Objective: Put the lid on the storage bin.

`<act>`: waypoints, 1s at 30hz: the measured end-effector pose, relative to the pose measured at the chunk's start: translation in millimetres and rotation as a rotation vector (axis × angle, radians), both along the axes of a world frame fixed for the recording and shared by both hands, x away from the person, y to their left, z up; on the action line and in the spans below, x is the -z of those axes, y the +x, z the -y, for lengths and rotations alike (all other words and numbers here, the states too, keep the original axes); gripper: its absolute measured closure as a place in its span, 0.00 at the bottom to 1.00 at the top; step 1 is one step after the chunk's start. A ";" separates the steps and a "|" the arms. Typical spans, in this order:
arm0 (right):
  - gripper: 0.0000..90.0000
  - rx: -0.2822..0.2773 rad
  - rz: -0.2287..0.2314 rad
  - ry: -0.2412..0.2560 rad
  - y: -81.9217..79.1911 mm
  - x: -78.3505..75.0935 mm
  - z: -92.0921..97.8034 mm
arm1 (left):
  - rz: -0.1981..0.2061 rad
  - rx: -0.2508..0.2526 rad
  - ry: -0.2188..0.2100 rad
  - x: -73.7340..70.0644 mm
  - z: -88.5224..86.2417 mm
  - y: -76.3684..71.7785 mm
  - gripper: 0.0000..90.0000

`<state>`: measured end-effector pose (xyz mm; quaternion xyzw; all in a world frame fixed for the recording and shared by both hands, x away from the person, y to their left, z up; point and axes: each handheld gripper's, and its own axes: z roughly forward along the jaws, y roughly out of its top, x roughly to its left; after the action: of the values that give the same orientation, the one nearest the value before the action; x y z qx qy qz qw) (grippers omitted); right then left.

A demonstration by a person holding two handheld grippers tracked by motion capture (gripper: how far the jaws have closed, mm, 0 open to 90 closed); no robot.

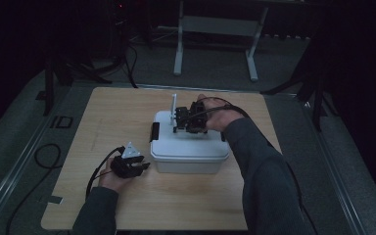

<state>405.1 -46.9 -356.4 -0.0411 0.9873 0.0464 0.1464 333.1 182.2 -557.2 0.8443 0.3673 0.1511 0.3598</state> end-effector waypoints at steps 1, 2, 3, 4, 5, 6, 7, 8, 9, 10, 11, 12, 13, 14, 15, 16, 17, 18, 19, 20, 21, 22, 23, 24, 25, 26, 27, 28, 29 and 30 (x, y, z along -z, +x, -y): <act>0.93 -0.001 -0.003 0.002 -0.3 0.2 0.3 | 0.000 0.000 -0.001 0.0 0.0 0.0 0.66; 0.92 -0.005 -0.006 0.005 -0.5 0.5 0.6 | 0.000 0.000 0.000 0.0 0.0 0.0 0.66; 0.92 -0.007 -0.009 0.005 -0.7 0.8 0.7 | 0.000 0.000 0.001 0.0 0.0 0.0 0.66; 0.92 -0.008 -0.013 0.004 -0.9 1.0 0.8 | 0.001 0.000 0.000 0.0 0.0 0.0 0.66; 0.91 -0.007 -0.016 0.009 -1.1 1.5 1.2 | 0.001 0.000 0.001 0.0 0.0 0.0 0.66; 0.89 -0.006 -0.015 0.010 -1.3 1.9 1.4 | 0.001 0.000 0.001 0.0 -0.1 0.1 0.66; 0.86 -0.005 -0.014 0.012 -1.1 2.4 1.7 | 0.001 0.000 0.001 0.0 -0.1 0.1 0.66; 0.84 -0.002 -0.018 0.016 -0.9 3.3 2.0 | 0.001 0.000 0.001 0.0 -0.1 0.1 0.66; 0.82 -0.002 -0.015 0.018 -0.6 4.2 2.4 | 0.001 0.000 0.002 -0.1 -0.1 0.0 0.66; 0.78 -0.003 -0.014 0.021 -0.1 5.0 2.8 | 0.001 0.000 0.001 -0.1 -0.1 0.1 0.66; 0.75 0.003 -0.013 0.029 0.1 5.7 3.4 | 0.001 0.000 0.002 -0.1 -0.1 0.1 0.66; 0.73 0.007 -0.010 0.034 0.3 6.0 3.9 | 0.001 0.000 0.001 -0.1 0.0 0.0 0.66; 0.72 0.005 -0.019 0.042 0.5 5.8 4.5 | 0.001 0.000 0.001 0.0 0.0 0.0 0.66; 0.70 0.002 -0.022 0.054 0.5 5.6 5.2 | 0.001 0.001 0.002 -0.1 -0.1 0.1 0.66; 0.69 0.002 -0.023 0.063 0.7 5.1 6.0 | 0.001 0.000 0.000 0.0 0.0 0.1 0.66; 0.68 0.003 -0.025 0.065 0.6 4.6 6.6 | 0.001 0.001 0.001 -0.1 -0.1 0.1 0.66; 0.66 0.009 -0.023 0.070 0.0 4.6 7.5 | 0.001 0.000 0.002 -0.1 -0.1 0.1 0.66; 0.64 0.007 -0.020 0.072 0.3 4.3 8.2 | 0.001 0.000 0.000 0.0 0.0 0.1 0.66; 0.63 0.010 -0.017 0.076 0.4 4.1 9.0 | 0.001 0.000 0.000 0.0 0.0 0.1 0.66; 0.63 0.010 -0.017 0.076 0.4 4.1 9.0 | 0.001 0.000 0.002 -0.1 -0.1 0.1 0.66; 0.62 0.008 -0.013 0.083 0.8 4.3 10.0 | 0.001 -0.001 0.000 0.0 0.0 0.0 0.66; 0.60 0.018 -0.012 0.091 0.4 3.7 12.3 | 0.001 -0.001 0.000 0.0 0.0 0.0 0.66; 0.58 0.017 -0.008 0.100 0.4 3.7 13.3 | 0.001 -0.001 0.000 0.0 0.0 0.0 0.66; 0.56 0.020 0.000 0.110 0.8 3.3 14.5 | 0.001 -0.001 0.000 0.0 0.0 0.0 0.66; 0.55 0.026 0.005 0.114 0.9 2.8 15.7 | 0.002 -0.001 -0.001 0.1 0.0 0.0 0.66; 0.54 0.031 0.007 0.124 1.0 2.5 17.0 | 0.002 -0.001 0.000 0.0 0.0 0.1 0.66; 0.53 0.039 0.008 0.131 1.0 1.6 18.3 | 0.002 -0.001 0.000 0.1 0.0 0.1 0.66; 0.51 0.035 0.012 0.141 1.7 1.0 19.6 | 0.002 -0.001 0.000 0.1 0.0 0.1 0.66; 0.50 0.042 0.013 0.150 1.6 0.5 21.0 | 0.002 -0.001 0.000 0.1 -0.1 0.1 0.66; 0.48 0.045 0.015 0.159 1.6 0.0 22.5 | 0.002 -0.001 0.000 0.1 -0.1 0.1 0.66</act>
<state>406.7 -69.4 -356.4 -0.0075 0.9800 0.1212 0.1575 333.2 182.3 -557.3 0.8439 0.3672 0.1520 0.3603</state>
